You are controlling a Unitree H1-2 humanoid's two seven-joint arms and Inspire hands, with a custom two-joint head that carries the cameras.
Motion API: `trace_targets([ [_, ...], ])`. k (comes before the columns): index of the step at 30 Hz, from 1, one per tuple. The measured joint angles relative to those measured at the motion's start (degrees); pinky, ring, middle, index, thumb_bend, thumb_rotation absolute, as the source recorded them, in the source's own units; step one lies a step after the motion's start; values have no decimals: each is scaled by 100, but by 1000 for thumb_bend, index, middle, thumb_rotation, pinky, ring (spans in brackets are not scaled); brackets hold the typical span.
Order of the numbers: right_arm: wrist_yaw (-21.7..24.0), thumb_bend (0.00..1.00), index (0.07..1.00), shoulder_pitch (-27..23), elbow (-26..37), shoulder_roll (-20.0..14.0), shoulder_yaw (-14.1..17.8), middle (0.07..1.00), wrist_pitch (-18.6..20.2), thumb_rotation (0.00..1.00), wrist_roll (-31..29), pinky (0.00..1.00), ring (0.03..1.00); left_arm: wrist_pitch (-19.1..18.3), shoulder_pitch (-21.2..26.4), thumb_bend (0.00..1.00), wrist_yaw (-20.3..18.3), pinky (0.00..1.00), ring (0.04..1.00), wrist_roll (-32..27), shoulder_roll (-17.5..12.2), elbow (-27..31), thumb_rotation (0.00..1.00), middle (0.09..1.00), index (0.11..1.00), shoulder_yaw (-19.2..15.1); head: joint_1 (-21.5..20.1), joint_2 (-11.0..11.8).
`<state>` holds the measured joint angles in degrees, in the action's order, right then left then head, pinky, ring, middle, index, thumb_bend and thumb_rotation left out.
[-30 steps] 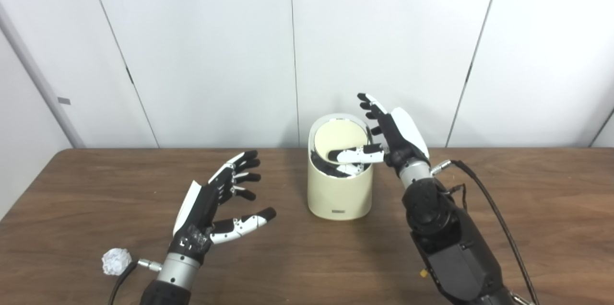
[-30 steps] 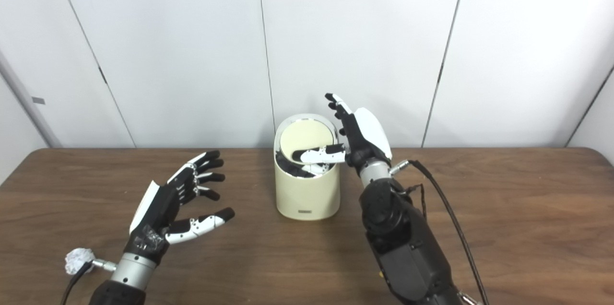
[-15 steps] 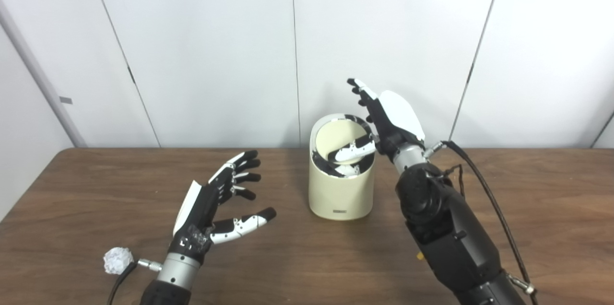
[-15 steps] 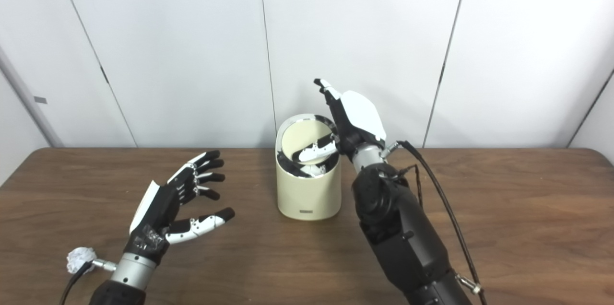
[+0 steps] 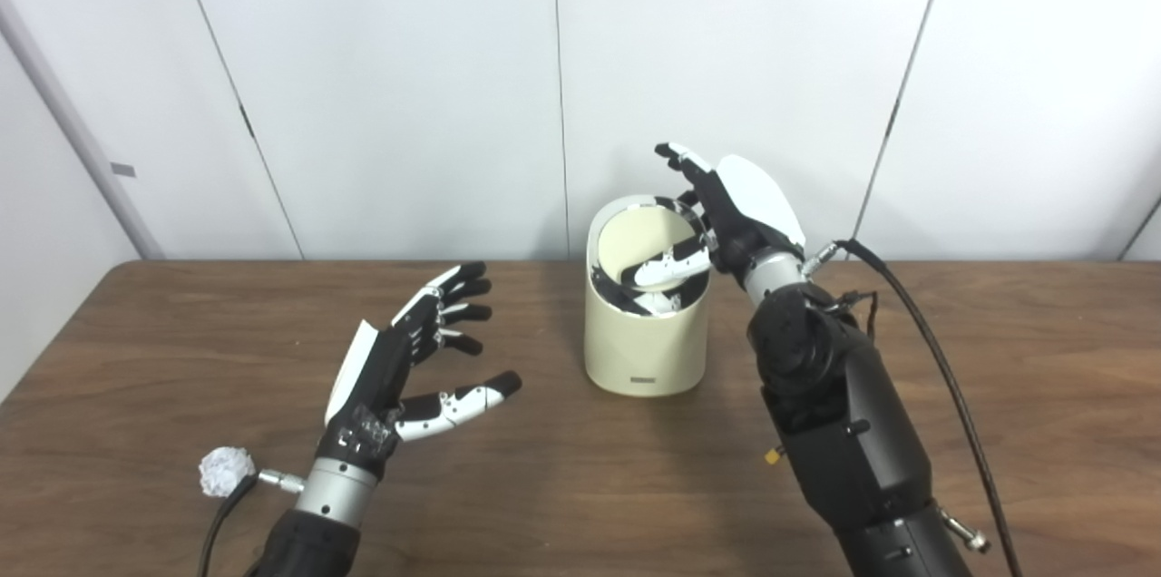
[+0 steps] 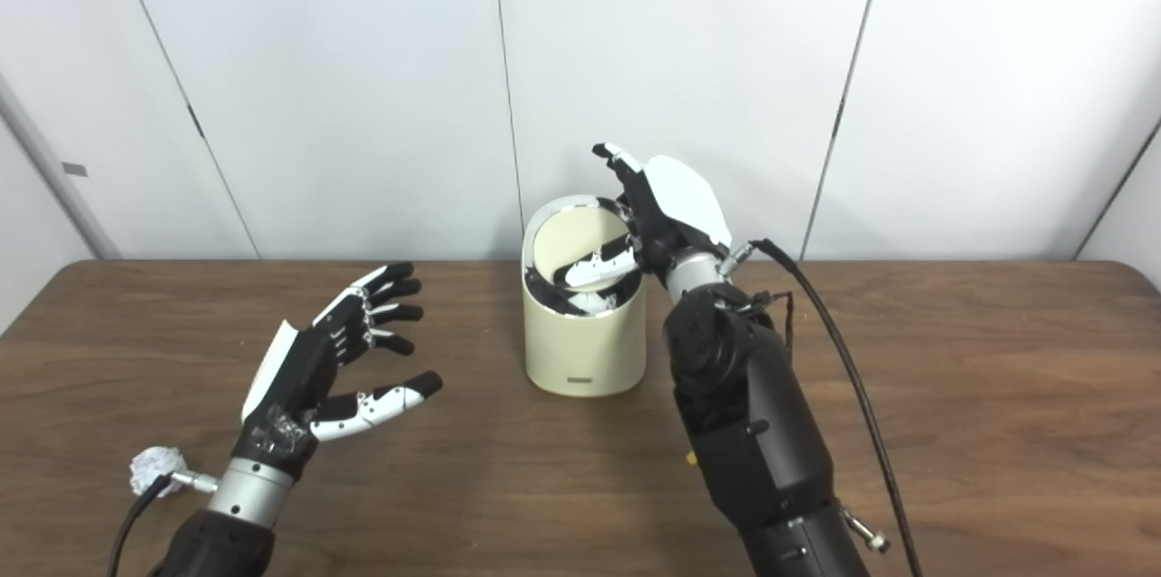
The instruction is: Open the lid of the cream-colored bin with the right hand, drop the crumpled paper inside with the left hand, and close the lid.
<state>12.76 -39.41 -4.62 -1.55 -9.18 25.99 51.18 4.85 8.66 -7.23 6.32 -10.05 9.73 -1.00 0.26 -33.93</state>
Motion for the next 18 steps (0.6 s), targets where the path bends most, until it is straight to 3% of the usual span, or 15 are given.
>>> trace_targets([
  [5,-49,711,902,87,11,50,244,923,-38,365,-536,661,859,0,0,699,-1,613,764,0,-3,-2,118,845,879,0,-17,35],
  [9,-333,669,884,283,-11,21,536,913,-163,537,-1270,667,843,0,0,699,-6,608,767,-16,-15,-10,129,847,881,-1,-18,35],
  [14,-481,633,889,298,209,-223,530,905,-389,648,-1758,688,830,1,3,703,-10,605,762,-21,-12,-12,138,846,879,7,-18,53],
  [18,-561,658,889,301,505,-400,568,888,-428,681,-2030,665,811,2,3,702,-10,605,764,-22,-14,-21,136,850,879,6,-18,44],
])
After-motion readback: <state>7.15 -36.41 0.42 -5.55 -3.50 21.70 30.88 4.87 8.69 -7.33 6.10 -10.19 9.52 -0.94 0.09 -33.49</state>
